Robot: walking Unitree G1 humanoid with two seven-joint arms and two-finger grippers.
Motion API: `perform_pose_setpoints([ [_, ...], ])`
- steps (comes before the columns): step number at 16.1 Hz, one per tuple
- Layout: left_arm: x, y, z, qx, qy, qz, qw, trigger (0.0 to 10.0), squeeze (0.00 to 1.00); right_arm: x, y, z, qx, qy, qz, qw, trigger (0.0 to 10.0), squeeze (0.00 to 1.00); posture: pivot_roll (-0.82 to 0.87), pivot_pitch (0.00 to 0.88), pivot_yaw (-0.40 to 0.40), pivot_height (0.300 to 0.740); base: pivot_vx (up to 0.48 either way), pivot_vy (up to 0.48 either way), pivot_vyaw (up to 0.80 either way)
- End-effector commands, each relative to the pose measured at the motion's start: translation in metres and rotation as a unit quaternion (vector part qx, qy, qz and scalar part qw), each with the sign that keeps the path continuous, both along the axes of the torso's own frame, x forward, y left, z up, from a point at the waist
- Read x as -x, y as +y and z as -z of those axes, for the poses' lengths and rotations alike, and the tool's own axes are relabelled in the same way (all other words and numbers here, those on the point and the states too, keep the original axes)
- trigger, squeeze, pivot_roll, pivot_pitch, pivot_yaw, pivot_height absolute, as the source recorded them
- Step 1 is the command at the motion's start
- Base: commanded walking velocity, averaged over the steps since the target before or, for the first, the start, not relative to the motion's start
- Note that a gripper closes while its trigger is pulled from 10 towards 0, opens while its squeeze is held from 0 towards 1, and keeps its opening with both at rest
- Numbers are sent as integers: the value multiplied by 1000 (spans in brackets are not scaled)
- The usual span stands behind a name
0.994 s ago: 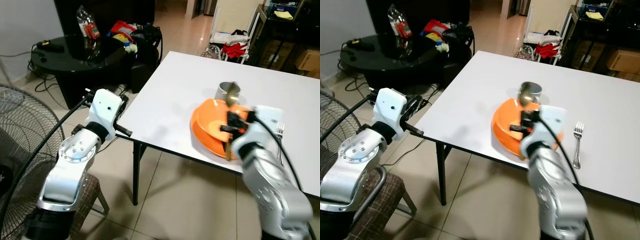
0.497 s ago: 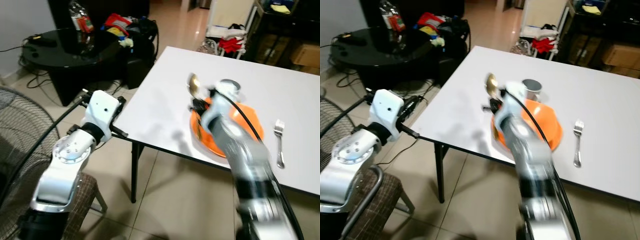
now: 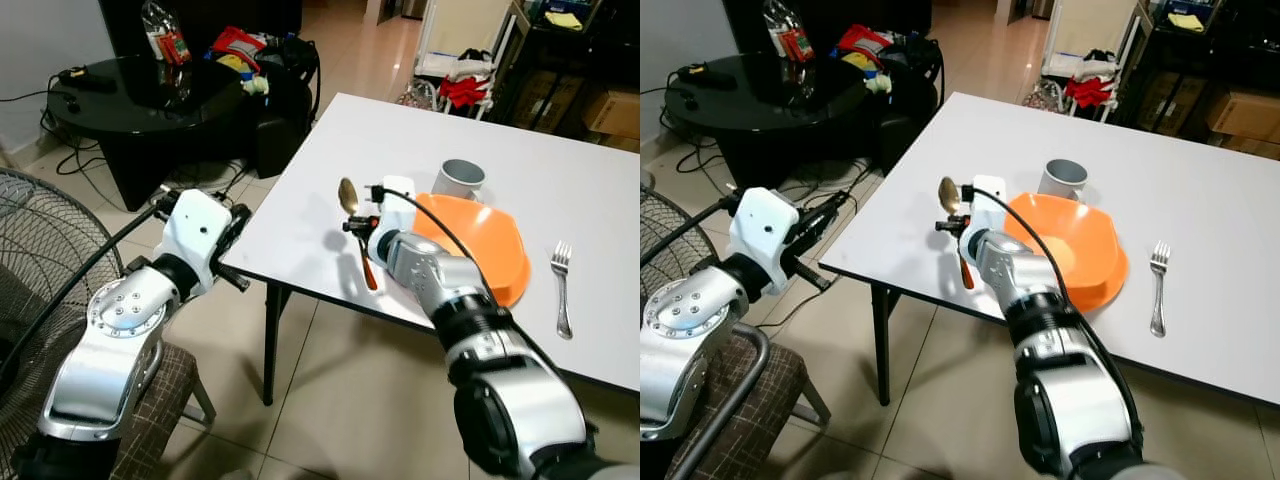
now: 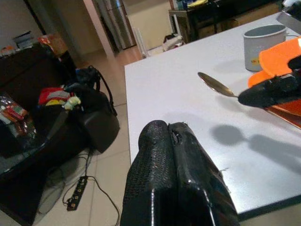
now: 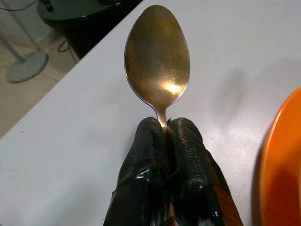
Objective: Setting the table
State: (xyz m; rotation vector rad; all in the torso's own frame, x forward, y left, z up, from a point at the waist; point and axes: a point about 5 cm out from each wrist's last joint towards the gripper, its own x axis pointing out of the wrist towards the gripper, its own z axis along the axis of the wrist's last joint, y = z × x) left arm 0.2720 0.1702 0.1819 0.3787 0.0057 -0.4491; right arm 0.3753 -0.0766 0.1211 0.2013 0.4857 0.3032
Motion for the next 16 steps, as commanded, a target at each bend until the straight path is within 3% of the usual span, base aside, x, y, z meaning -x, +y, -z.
perform_pose_setpoints([
  [1,3,-4,-3,4,5,21,1000,10000,0,-2,-1,0,1,0,9,1000,10000,0,116,0,-55,740,0,0,0],
  [5,7,-6,-2,3,14,34,999,10000,0,-4,4,6,24,3,-7,1000,10000,0,120,5,-58,740,0,0,0],
  [11,8,-4,-6,12,8,27,1000,10000,0,-18,-2,-22,33,-51,-20,998,10000,0,116,8,-64,740,0,0,0],
  [13,8,-5,-7,14,8,31,999,10000,0,-23,-2,-34,55,-74,-37,995,10000,0,109,4,-61,740,0,0,0],
  [16,7,-5,-6,13,10,32,999,10000,0,-20,14,-31,113,-79,-72,988,10000,0,111,3,-61,740,0,0,0],
])
